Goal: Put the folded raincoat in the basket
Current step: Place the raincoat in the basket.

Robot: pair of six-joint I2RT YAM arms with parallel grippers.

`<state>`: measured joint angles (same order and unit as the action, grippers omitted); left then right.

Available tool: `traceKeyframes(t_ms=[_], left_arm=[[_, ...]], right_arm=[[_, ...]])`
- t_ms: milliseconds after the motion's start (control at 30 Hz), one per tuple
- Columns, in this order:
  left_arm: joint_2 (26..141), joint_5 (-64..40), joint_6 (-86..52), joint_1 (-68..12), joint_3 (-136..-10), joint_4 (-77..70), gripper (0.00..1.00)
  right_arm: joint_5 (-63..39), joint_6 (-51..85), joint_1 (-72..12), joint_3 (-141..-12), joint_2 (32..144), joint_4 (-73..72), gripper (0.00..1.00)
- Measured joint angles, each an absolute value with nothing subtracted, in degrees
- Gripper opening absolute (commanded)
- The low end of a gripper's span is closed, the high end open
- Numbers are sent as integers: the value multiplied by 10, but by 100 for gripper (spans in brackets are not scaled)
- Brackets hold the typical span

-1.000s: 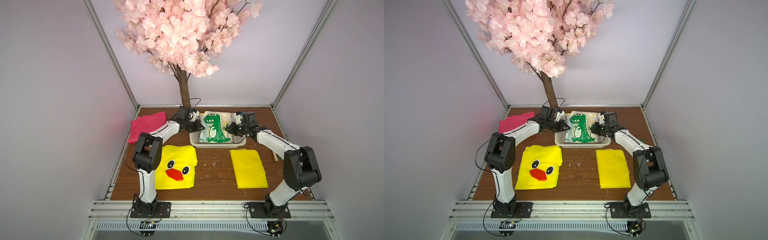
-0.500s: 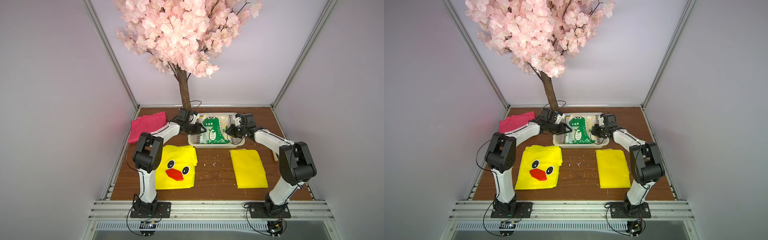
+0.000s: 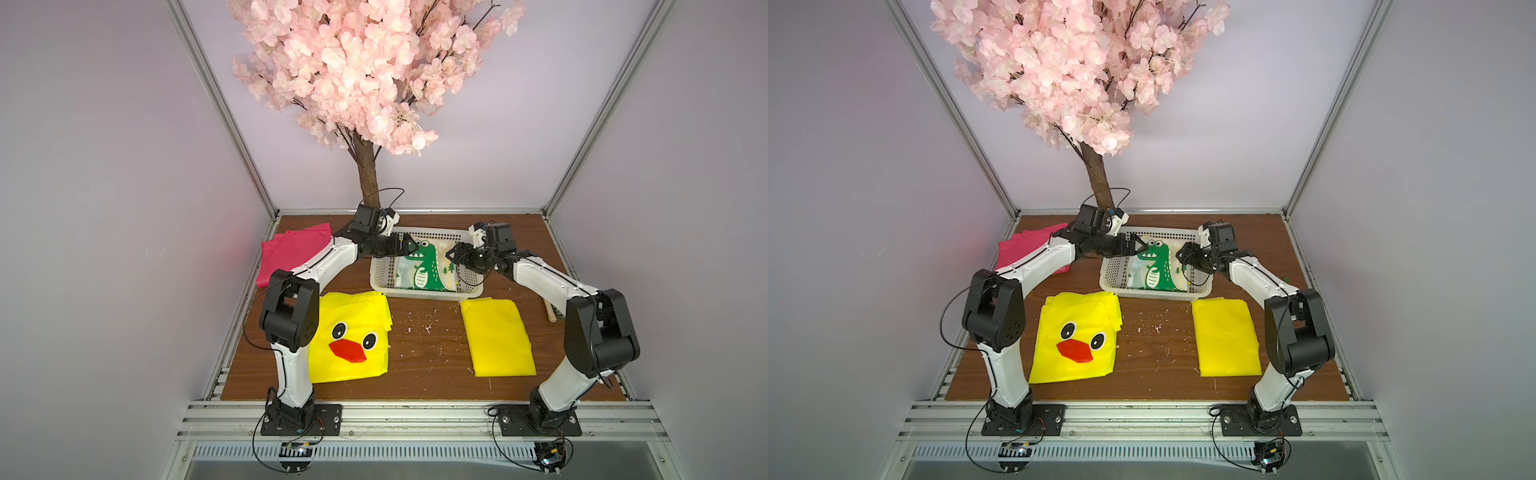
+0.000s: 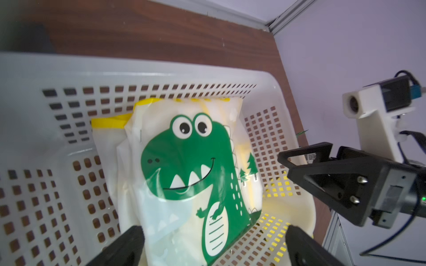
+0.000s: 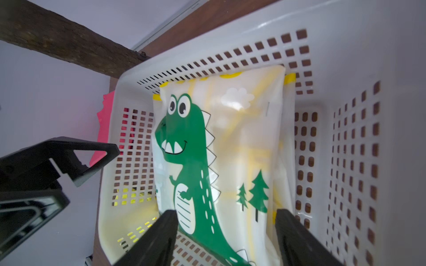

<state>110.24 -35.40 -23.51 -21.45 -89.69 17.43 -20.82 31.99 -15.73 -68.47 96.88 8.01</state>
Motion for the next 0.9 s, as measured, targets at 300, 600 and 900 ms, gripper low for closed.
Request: traceKeyframes(t_ms=[300,600,900], left_arm=[[1127,-344,-233,-219,-978,174,100],[1128,-263,-263,-230,-925,159,100],[1043,-213,-301,-230,-885,124,100]], right_arm=[[-213,285,-176,-844,1029,121,74],[-201,277,-234,-928,1199,160,73],[-189,282,-236,-946,1239,171,73]])
